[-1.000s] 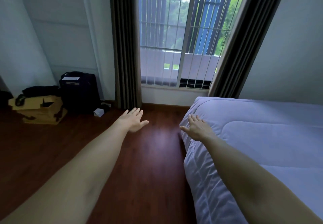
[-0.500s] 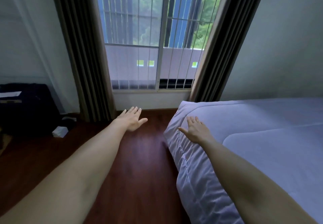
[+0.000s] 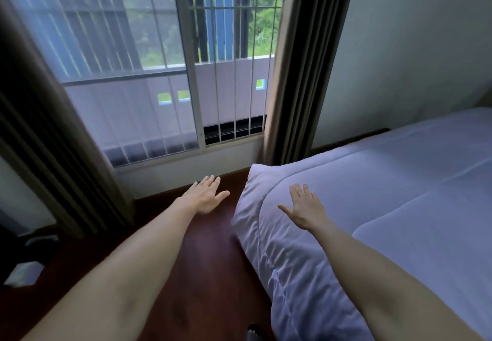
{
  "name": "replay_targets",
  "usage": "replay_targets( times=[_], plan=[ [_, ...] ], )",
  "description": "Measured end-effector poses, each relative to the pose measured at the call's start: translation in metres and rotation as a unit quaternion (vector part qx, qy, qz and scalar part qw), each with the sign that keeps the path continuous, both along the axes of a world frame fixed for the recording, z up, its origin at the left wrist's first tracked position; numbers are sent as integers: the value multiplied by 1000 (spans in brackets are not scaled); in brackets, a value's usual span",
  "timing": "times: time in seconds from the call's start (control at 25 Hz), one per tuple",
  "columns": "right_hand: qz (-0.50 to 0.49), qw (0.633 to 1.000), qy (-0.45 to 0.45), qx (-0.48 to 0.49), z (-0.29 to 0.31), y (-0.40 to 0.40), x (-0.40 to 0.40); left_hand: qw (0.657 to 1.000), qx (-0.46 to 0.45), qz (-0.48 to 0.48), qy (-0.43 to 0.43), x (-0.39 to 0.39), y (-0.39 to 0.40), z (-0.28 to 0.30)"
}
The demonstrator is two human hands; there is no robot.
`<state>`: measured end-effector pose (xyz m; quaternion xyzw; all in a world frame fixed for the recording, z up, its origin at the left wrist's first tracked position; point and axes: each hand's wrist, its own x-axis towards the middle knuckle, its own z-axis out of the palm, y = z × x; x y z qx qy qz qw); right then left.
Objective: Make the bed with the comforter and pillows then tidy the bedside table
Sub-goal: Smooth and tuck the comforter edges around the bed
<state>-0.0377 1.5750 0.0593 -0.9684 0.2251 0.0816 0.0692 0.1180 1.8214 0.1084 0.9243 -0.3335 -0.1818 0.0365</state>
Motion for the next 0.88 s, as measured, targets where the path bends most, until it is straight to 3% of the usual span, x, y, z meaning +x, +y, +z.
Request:
replay_targets(
  times=[0.4, 0.76, 0.88],
  plan=[
    [-86, 994, 36, 48, -49, -113, 89, 994, 1, -75, 78, 134, -155, -63],
    [-285, 956, 27, 69, -130, -172, 189, 969, 29, -149, 195, 290, -278, -164],
    [-355, 933, 24, 48, -147, -181, 218, 963, 55, -178, 193, 340, -318, -188]
  ],
)
